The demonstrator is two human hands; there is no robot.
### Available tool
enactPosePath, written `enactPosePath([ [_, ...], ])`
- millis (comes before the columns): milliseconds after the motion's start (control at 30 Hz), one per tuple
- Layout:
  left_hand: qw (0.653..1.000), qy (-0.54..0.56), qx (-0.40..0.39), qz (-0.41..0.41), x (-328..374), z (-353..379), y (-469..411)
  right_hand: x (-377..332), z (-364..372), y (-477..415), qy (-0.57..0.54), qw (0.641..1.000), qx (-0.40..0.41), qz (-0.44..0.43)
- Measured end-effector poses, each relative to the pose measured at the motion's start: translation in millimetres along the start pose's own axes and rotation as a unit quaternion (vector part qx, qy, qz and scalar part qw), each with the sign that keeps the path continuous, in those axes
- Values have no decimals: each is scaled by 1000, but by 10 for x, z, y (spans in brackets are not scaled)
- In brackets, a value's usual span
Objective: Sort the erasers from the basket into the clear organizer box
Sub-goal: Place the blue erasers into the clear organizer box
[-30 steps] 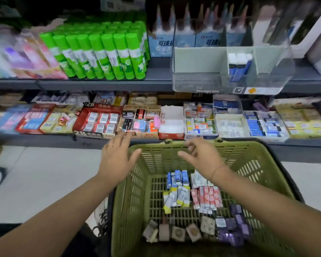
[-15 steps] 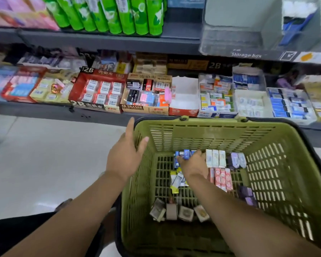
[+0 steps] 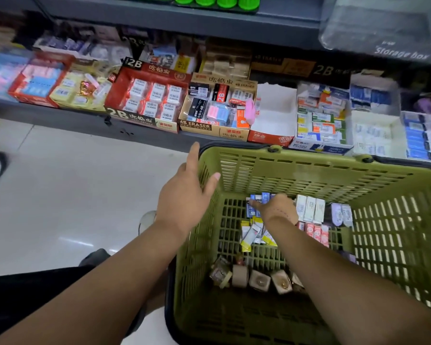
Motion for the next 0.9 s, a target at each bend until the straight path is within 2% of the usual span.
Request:
enactPosePath([
  [367, 1000, -2, 0, -8, -8, 0, 1, 4, -44, -27, 16, 999, -20, -26],
  [900, 1000, 8, -6, -14, -18, 6, 4, 36, 19, -85, -39, 998, -30, -46],
])
Point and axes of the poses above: each hand's wrist, its own y-axis away from the middle knuckle, its own z-axis out of the palm, x = y × z, the point moved 6 cm from there along -y, towards the middle knuckle, and after that the axes turned 2 degrees about -x, right-handed, at the moved point
